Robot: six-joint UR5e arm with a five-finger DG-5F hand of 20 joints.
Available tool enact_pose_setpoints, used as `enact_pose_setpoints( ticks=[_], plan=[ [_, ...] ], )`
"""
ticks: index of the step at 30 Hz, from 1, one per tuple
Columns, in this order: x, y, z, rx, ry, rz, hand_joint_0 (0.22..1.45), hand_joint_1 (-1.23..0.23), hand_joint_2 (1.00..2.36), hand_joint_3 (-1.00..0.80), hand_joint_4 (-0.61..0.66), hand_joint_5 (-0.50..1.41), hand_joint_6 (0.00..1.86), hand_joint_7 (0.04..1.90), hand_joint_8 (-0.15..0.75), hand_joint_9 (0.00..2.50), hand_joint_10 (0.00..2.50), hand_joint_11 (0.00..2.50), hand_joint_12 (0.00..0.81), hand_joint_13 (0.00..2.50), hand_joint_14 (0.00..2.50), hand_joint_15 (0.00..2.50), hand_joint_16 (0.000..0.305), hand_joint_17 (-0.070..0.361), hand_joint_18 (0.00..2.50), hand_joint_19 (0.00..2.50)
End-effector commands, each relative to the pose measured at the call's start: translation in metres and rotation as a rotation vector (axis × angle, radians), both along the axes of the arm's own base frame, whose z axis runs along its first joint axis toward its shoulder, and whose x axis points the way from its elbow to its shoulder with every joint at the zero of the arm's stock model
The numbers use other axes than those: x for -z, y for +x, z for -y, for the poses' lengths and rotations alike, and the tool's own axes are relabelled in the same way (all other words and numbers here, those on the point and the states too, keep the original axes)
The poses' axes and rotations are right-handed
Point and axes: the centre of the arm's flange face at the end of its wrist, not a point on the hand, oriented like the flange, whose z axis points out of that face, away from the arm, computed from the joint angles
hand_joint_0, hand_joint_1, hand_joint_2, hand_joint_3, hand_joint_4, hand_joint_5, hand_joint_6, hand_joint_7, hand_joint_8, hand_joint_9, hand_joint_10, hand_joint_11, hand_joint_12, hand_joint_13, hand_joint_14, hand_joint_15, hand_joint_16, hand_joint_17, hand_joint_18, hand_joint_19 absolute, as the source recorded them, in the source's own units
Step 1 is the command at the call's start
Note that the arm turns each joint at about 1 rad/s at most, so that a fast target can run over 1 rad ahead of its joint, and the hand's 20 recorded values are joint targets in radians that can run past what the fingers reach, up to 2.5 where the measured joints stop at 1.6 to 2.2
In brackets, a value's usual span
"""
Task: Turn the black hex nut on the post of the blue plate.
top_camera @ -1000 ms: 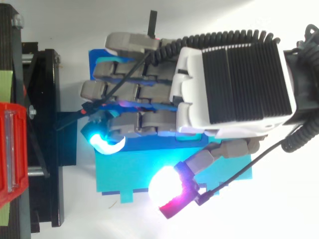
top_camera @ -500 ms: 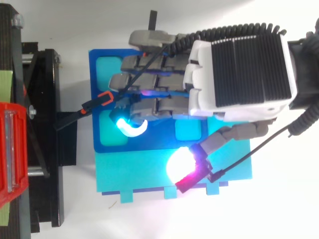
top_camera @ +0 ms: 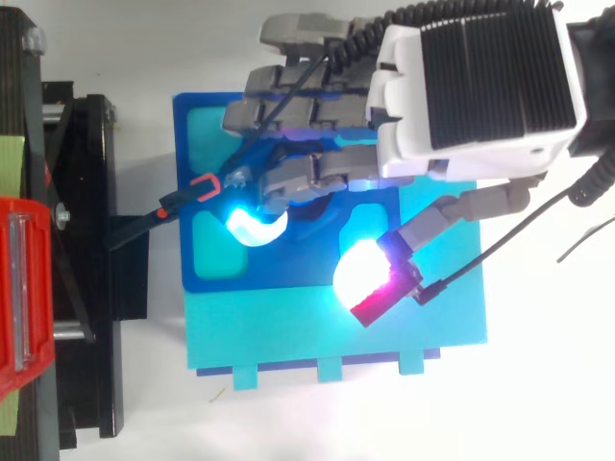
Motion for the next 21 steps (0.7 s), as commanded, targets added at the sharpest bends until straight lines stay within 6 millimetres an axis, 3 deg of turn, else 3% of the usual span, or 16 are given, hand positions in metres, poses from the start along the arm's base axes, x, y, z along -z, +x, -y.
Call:
enact_pose_setpoints(
  ticks=[1, 21],
  plan=[
    [0.000, -0.001, 0.007, -0.001, -0.005, 0.001, 0.48, -0.38, 1.00, -0.50, 0.17, -0.20, 0.50, 0.79, 0.225, 0.26, 0.00, 0.00, 0.346, 0.29, 0.00, 0.05, 0.058, 0.130, 0.08, 0.10],
    [0.000, -0.009, 0.034, -0.015, -0.007, -0.001, 0.48, -0.38, 1.00, -0.50, 0.16, -0.20, 0.50, 0.78, 0.225, 0.27, 0.00, 0.00, 0.345, 0.31, 0.00, 0.06, 0.058, 0.130, 0.10, 0.11]
  ],
)
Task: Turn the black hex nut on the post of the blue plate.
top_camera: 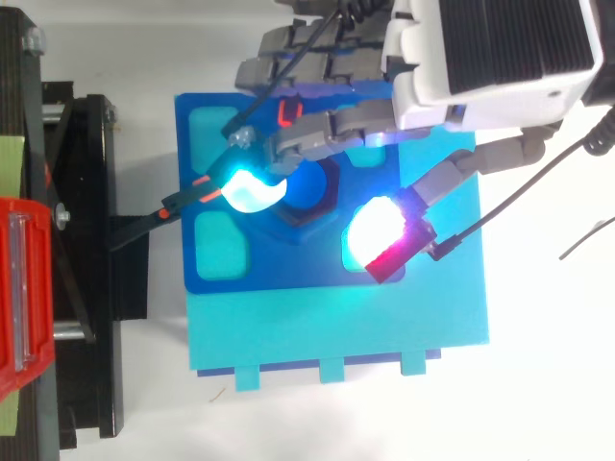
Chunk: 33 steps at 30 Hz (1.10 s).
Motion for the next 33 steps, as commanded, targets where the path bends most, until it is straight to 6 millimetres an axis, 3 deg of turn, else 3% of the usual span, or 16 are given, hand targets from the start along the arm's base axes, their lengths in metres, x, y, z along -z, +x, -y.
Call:
enact_pose_setpoints(
  ticks=[1, 15, 19, 27, 33],
  plan=[
    [0.001, -0.001, 0.005, -0.003, 0.000, -0.001, 0.48, -0.38, 1.00, -0.50, 0.16, -0.20, 0.50, 0.78, 0.225, 0.27, 0.00, 0.00, 0.346, 0.31, 0.00, 0.06, 0.058, 0.131, 0.10, 0.11],
    [-0.001, -0.009, 0.028, -0.027, 0.005, 0.003, 0.48, -0.39, 1.00, -0.50, 0.16, -0.20, 0.50, 0.78, 0.225, 0.27, 0.00, 0.00, 0.345, 0.31, 0.00, 0.06, 0.058, 0.130, 0.11, 0.11],
    [-0.010, -0.005, 0.028, -0.027, 0.003, 0.023, 0.48, -0.39, 1.00, -0.50, 0.16, -0.20, 0.50, 0.78, 0.225, 0.27, 0.00, 0.00, 0.346, 0.31, 0.00, 0.06, 0.058, 0.130, 0.11, 0.12],
    [-0.041, 0.006, 0.017, -0.039, -0.001, 0.053, 0.48, -0.39, 1.00, -0.50, 0.17, -0.20, 0.50, 0.79, 0.225, 0.27, 0.00, 0.00, 0.345, 0.32, 0.00, 0.06, 0.058, 0.130, 0.12, 0.12],
    [-0.043, 0.016, -0.004, -0.024, -0.008, 0.078, 0.48, -0.39, 1.00, -0.50, 0.17, -0.20, 0.50, 0.79, 0.225, 0.27, 0.00, 0.00, 0.345, 0.32, 0.00, 0.06, 0.058, 0.130, 0.12, 0.12]
  ],
)
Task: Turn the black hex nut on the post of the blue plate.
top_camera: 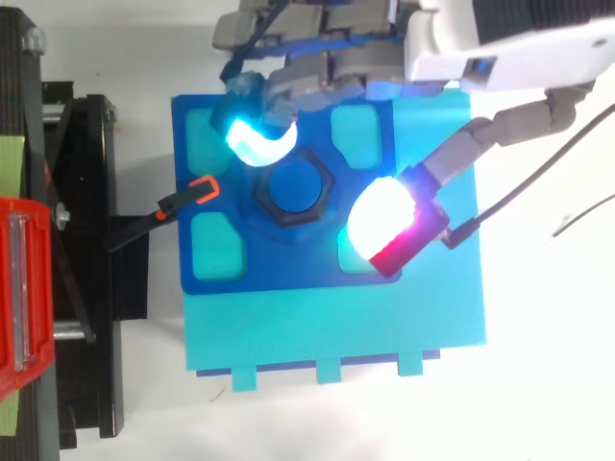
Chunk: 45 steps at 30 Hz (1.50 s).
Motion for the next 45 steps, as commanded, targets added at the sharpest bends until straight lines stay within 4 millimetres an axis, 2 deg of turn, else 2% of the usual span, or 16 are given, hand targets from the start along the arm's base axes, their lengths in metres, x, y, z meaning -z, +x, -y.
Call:
enact_pose_setpoints(
  ticks=[1, 2, 4, 10, 19, 27, 45],
  plan=[
    [0.000, 0.007, -0.016, 0.003, -0.004, 0.015, 0.48, -0.39, 1.00, -0.50, 0.17, -0.20, 0.50, 0.79, 0.226, 0.27, 0.00, 0.00, 0.346, 0.32, 0.00, 0.06, 0.058, 0.130, 0.12, 0.12],
    [-0.001, 0.013, -0.036, -0.010, -0.006, 0.024, 0.48, -0.39, 1.00, -0.50, 0.17, -0.20, 0.50, 0.79, 0.226, 0.27, 0.00, 0.00, 0.346, 0.32, 0.00, 0.06, 0.058, 0.130, 0.12, 0.12],
    [0.000, 0.016, -0.046, 0.013, -0.010, 0.029, 0.48, -0.39, 1.00, -0.50, 0.17, -0.20, 0.50, 0.79, 0.226, 0.27, 0.00, 0.00, 0.346, 0.32, 0.00, 0.06, 0.058, 0.130, 0.12, 0.12],
    [0.005, 0.023, -0.072, 0.032, -0.015, 0.024, 0.48, -0.38, 1.00, -0.50, 0.17, -0.20, 0.50, 0.79, 0.224, 0.27, 0.00, 0.00, 0.346, 0.32, 0.00, 0.06, 0.058, 0.130, 0.12, 0.11],
    [0.019, 0.031, -0.094, 0.023, 0.022, 0.012, 0.48, -0.38, 1.00, -0.50, 0.17, -0.20, 0.50, 0.79, 0.224, 0.27, 0.00, 0.00, 0.346, 0.32, 0.00, 0.06, 0.058, 0.130, 0.12, 0.12],
    [0.022, 0.027, -0.093, 0.027, 0.016, -0.023, 0.48, -0.38, 1.00, -0.50, 0.17, -0.19, 0.50, 0.79, 0.224, 0.27, 0.00, 0.00, 0.346, 0.32, 0.00, 0.05, 0.058, 0.130, 0.12, 0.12],
    [0.025, 0.018, -0.058, 0.025, -0.014, -0.053, 0.48, -0.38, 1.00, -0.50, 0.17, -0.19, 0.50, 0.78, 0.224, 0.27, 0.00, 0.00, 0.346, 0.32, 0.00, 0.06, 0.057, 0.129, 0.13, 0.12]
  ],
)
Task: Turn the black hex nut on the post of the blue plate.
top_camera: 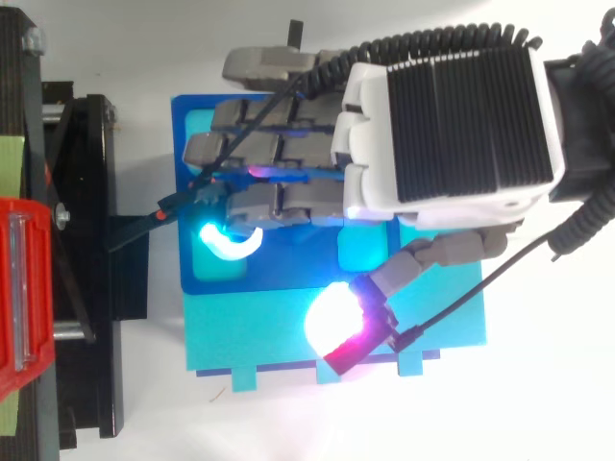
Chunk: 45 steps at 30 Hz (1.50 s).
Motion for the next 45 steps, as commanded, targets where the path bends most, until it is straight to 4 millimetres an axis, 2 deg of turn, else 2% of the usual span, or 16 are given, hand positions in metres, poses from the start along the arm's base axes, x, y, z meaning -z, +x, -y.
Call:
enact_pose_setpoints(
  ticks=[1, 25, 28, 38, 45],
  plan=[
    [0.000, -0.001, 0.006, 0.001, -0.003, 0.001, 0.48, -0.38, 1.00, -0.50, 0.16, -0.19, 0.50, 0.78, 0.224, 0.27, 0.00, 0.00, 0.346, 0.32, 0.00, 0.06, 0.058, 0.129, 0.13, 0.12],
    [0.003, -0.016, 0.049, -0.037, 0.006, -0.038, 0.49, -0.38, 1.00, -0.50, 0.17, -0.19, 0.50, 0.79, 0.226, 0.29, 0.00, 0.00, 0.345, 0.33, 0.00, 0.06, 0.057, 0.128, 0.15, 0.11],
    [0.003, -0.020, 0.064, -0.038, 0.010, -0.038, 0.49, -0.38, 1.00, -0.50, 0.17, -0.19, 0.50, 0.79, 0.227, 0.29, 0.00, 0.00, 0.344, 0.34, 0.00, 0.05, 0.057, 0.128, 0.15, 0.11],
    [0.002, -0.028, 0.085, -0.055, 0.001, -0.032, 0.49, -0.38, 1.00, -0.50, 0.18, -0.19, 0.50, 0.79, 0.227, 0.29, 0.00, 0.00, 0.344, 0.34, 0.00, 0.06, 0.057, 0.128, 0.15, 0.11],
    [0.002, -0.030, 0.093, -0.061, 0.004, -0.029, 0.49, -0.38, 1.00, -0.50, 0.18, -0.19, 0.50, 0.79, 0.228, 0.29, 0.00, 0.00, 0.343, 0.34, 0.00, 0.05, 0.057, 0.128, 0.15, 0.11]
  ],
)
